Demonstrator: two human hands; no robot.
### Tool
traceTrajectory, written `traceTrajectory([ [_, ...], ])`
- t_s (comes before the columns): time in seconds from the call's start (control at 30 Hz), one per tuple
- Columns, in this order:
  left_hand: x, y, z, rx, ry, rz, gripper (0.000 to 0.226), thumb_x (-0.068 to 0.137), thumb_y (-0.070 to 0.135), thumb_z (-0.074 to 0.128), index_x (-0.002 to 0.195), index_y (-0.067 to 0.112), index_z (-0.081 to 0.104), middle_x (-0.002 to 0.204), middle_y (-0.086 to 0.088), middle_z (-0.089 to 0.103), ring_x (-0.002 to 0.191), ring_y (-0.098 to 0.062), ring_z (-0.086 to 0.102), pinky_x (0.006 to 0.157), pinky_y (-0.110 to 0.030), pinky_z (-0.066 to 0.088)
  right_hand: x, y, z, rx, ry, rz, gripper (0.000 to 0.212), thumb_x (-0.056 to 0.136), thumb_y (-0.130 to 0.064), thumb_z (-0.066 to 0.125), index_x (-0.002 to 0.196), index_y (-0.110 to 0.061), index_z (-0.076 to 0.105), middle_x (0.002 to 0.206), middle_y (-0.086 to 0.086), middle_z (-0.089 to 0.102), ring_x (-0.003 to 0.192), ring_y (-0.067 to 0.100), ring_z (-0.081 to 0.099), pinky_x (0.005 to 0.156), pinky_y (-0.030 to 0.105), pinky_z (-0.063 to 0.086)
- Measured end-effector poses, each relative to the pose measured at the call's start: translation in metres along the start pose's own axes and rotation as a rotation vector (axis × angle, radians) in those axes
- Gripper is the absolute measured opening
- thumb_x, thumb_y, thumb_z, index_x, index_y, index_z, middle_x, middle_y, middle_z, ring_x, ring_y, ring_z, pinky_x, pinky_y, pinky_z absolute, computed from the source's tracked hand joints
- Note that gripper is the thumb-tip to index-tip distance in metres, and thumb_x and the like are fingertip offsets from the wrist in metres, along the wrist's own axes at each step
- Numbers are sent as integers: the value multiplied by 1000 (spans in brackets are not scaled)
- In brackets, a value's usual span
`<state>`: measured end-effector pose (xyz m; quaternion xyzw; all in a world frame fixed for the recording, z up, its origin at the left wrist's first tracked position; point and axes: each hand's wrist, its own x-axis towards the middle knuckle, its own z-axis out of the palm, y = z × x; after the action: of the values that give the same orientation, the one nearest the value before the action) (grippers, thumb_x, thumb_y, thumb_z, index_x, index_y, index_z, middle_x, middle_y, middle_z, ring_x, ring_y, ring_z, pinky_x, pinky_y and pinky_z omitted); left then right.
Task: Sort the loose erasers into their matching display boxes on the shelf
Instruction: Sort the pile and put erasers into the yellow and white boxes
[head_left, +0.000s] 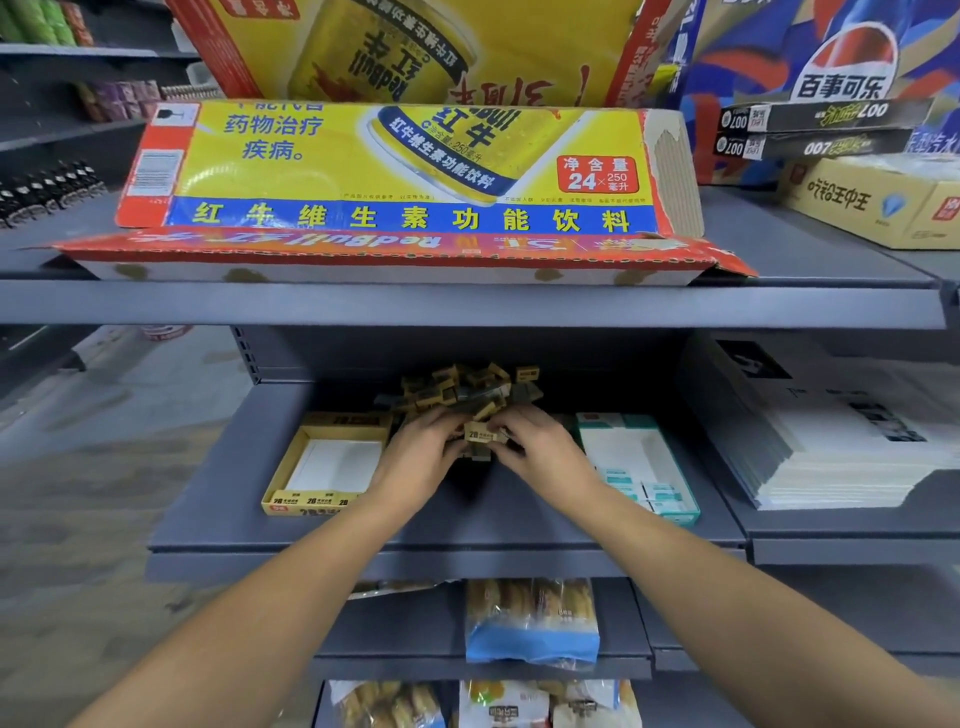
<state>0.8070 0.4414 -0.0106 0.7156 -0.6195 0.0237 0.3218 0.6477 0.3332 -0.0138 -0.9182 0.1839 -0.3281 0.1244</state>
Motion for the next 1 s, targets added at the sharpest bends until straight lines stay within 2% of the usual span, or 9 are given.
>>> traceTrajectory([
  [0.07,-4,-5,-6,11,11,-31,33,89,13,64,122,15,63,122,-3,62,108,-24,60,86,-32,49,4,-5,6,-2,11,-33,20,81,-13,74,99,-8,68,101,7,67,96,24,62,80,34,53],
  [0.13,-10,-13,-14,41,23,-70,34,87,13,66,121,13,62,121,-6,61,107,-27,59,85,-36,50,11,-12,14,24,-7,-35,18,83,-14,73,100,-10,68,102,5,67,97,22,62,81,31,52],
  [0.23,-23,-34,-33,69,80,-114,34,83,7,67,116,14,64,115,-8,62,102,-30,61,82,-36,52,24,-22,35,62,-57,-24,17,87,-19,69,103,-12,68,105,4,67,100,21,62,81,33,52],
  [0.4,-62,-77,-75,168,172,-290,29,89,13,63,118,11,64,115,-9,62,100,-33,60,79,-38,49,48,-61,78,160,-123,-71,17,90,-23,66,104,-13,69,107,2,66,101,17,60,84,26,48],
  [0.5,-86,-94,-92,209,173,-354,24,92,9,57,114,7,64,108,-13,62,96,-37,60,74,-38,46,59,-85,102,205,-187,-72,15,89,-25,65,100,-15,68,100,0,64,93,16,60,76,28,48],
  [0.6,-104,-111,-104,228,187,-416,22,92,6,54,111,7,66,104,-13,63,94,-37,61,76,-42,48,66,-105,123,238,-260,-56,13,88,-28,66,96,-18,68,98,-1,65,91,16,60,75,31,48],
  [0.73,-119,-128,-114,224,222,-459,27,90,0,54,114,4,66,106,-14,64,95,-37,62,78,-38,49,74,-122,140,249,-292,-69,8,86,-19,69,90,-12,71,94,1,68,89,15,61,74,16,38],
  [0.9,-126,-137,-114,209,233,-492,27,95,5,50,118,5,63,110,-10,61,99,-33,60,83,-37,47,78,-124,149,223,-353,-38,11,87,-20,67,94,-13,71,101,0,67,92,16,62,83,31,49],
  [1.0,-125,-140,-111,191,225,-492,27,95,7,51,119,7,63,111,-8,61,101,-32,60,85,-37,48,78,-124,151,217,-370,-41,12,87,-20,67,96,-13,71,102,-1,67,92,15,62,84,31,49],
])
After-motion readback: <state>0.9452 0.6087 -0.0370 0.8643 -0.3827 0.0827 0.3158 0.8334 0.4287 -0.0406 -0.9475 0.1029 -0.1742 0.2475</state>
